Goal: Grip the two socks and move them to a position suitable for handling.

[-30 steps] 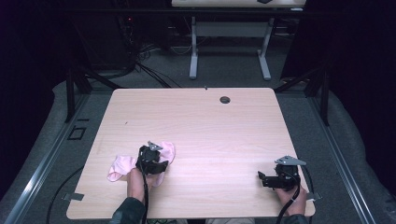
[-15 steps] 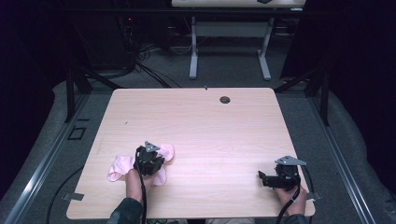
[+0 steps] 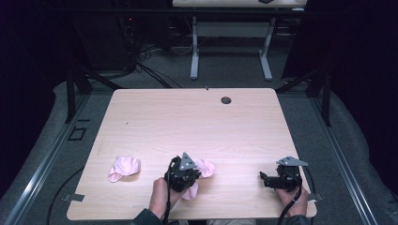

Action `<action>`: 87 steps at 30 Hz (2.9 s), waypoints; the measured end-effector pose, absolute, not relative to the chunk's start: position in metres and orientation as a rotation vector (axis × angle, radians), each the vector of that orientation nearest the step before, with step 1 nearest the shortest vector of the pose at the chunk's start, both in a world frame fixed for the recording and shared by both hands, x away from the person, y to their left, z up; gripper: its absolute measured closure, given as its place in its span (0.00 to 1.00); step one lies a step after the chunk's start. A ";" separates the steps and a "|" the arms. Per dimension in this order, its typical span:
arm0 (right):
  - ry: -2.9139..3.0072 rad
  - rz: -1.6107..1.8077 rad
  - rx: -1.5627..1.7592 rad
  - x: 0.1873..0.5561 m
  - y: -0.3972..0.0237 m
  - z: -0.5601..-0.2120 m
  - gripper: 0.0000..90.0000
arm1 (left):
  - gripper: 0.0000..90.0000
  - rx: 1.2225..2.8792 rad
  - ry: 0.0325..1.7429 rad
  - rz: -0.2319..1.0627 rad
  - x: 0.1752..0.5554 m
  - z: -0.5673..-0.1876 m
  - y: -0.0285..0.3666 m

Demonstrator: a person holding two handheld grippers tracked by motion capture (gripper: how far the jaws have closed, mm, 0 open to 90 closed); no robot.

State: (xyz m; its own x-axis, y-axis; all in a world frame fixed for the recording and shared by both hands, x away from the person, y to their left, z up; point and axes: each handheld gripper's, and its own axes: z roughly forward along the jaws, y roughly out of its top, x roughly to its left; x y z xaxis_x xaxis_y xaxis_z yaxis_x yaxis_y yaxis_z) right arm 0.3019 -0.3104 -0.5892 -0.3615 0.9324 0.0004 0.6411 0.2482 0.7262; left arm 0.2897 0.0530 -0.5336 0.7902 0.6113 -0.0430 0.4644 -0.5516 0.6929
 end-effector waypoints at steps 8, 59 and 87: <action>2.092 0.900 1.434 0.302 -0.310 -0.589 0.09 | 0.93 2.331 0.757 0.156 0.287 -0.565 0.042; 2.085 0.905 1.441 0.302 -0.310 -0.589 0.09 | 0.17 1.968 1.614 0.468 0.332 -0.551 0.279; 2.081 0.909 1.441 0.302 -0.310 -0.589 0.10 | 0.86 2.041 1.556 0.514 0.327 -0.566 0.270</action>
